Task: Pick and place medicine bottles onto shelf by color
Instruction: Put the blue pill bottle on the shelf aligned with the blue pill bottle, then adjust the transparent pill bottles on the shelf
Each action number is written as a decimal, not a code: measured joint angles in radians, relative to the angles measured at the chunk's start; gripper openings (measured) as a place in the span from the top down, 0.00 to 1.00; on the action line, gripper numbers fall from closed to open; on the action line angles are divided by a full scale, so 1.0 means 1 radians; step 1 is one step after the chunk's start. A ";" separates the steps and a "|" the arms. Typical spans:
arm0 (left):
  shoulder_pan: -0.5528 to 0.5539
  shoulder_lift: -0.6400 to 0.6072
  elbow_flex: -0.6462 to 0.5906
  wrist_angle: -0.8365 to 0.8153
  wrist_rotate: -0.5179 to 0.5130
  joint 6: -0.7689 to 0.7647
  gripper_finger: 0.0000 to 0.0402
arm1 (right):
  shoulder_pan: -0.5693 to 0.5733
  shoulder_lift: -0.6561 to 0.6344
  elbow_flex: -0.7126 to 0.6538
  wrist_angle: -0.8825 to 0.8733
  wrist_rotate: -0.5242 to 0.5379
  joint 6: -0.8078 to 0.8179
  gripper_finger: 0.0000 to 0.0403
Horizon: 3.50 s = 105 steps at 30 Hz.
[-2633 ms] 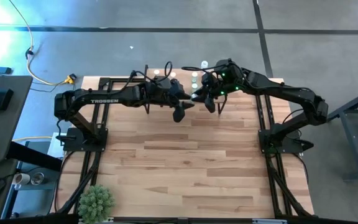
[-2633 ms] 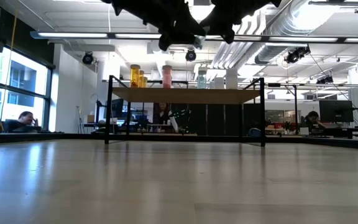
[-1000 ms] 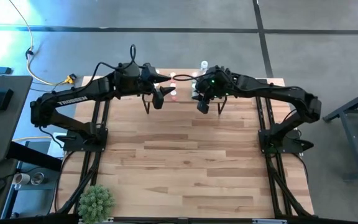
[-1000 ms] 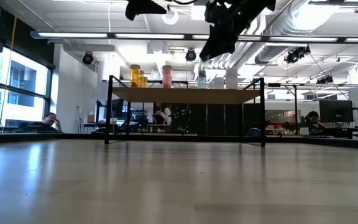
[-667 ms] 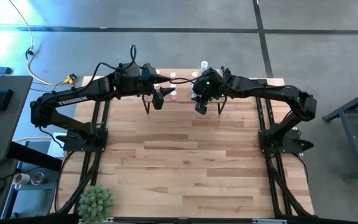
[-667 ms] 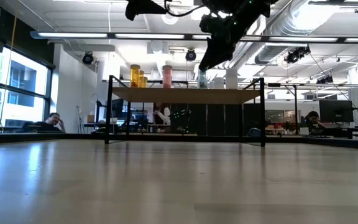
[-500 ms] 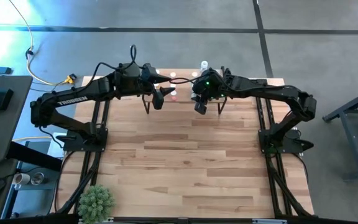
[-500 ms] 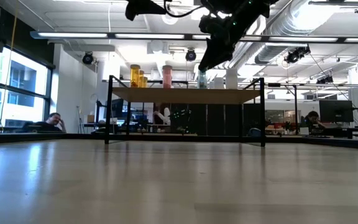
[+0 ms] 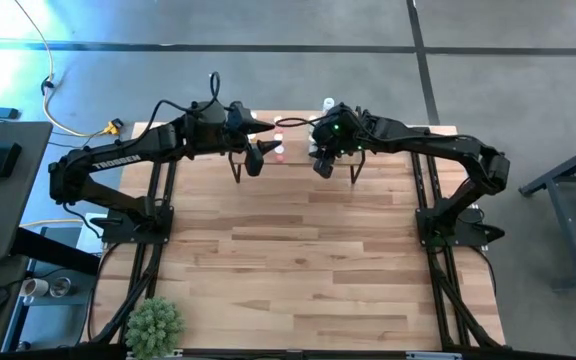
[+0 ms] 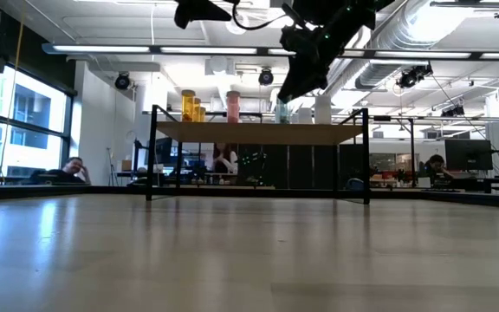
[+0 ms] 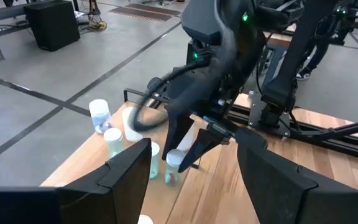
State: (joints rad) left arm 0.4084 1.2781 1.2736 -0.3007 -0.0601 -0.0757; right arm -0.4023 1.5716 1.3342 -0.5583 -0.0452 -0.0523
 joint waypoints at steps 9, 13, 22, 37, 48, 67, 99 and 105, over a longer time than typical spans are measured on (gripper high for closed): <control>0.000 0.000 0.000 -0.022 -0.004 0.000 0.43 | 0.001 0.001 0.000 0.000 -0.011 0.003 0.74; 0.000 0.000 0.000 -0.022 -0.004 0.000 0.43 | -0.002 0.001 0.000 0.001 -0.012 0.002 0.74; 0.000 0.000 0.000 -0.026 -0.004 0.000 0.43 | -0.002 0.003 0.000 0.010 -0.011 -0.017 0.63; 0.000 0.000 0.000 -0.026 -0.004 0.001 0.43 | -0.002 0.000 0.000 0.060 -0.011 -0.016 0.58; 0.000 -0.001 0.000 -0.049 -0.004 0.001 0.43 | -0.001 -0.008 0.000 0.088 -0.046 -0.016 0.58; -0.056 -0.150 0.000 -0.191 -0.094 -0.024 0.43 | 0.012 -0.126 0.000 0.173 -0.029 -0.027 0.58; -0.290 -0.633 -0.540 -0.066 -0.201 -0.142 0.43 | 0.038 -0.228 0.001 0.439 -0.026 0.253 0.58; -0.330 -0.764 -0.616 -0.069 -0.200 -0.150 0.43 | 0.022 -0.228 0.001 0.560 0.038 0.271 0.58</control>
State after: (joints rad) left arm 0.0784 0.5137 0.6572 -0.3693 -0.2604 -0.2253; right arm -0.3800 1.3441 1.3351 0.0014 -0.0072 0.2184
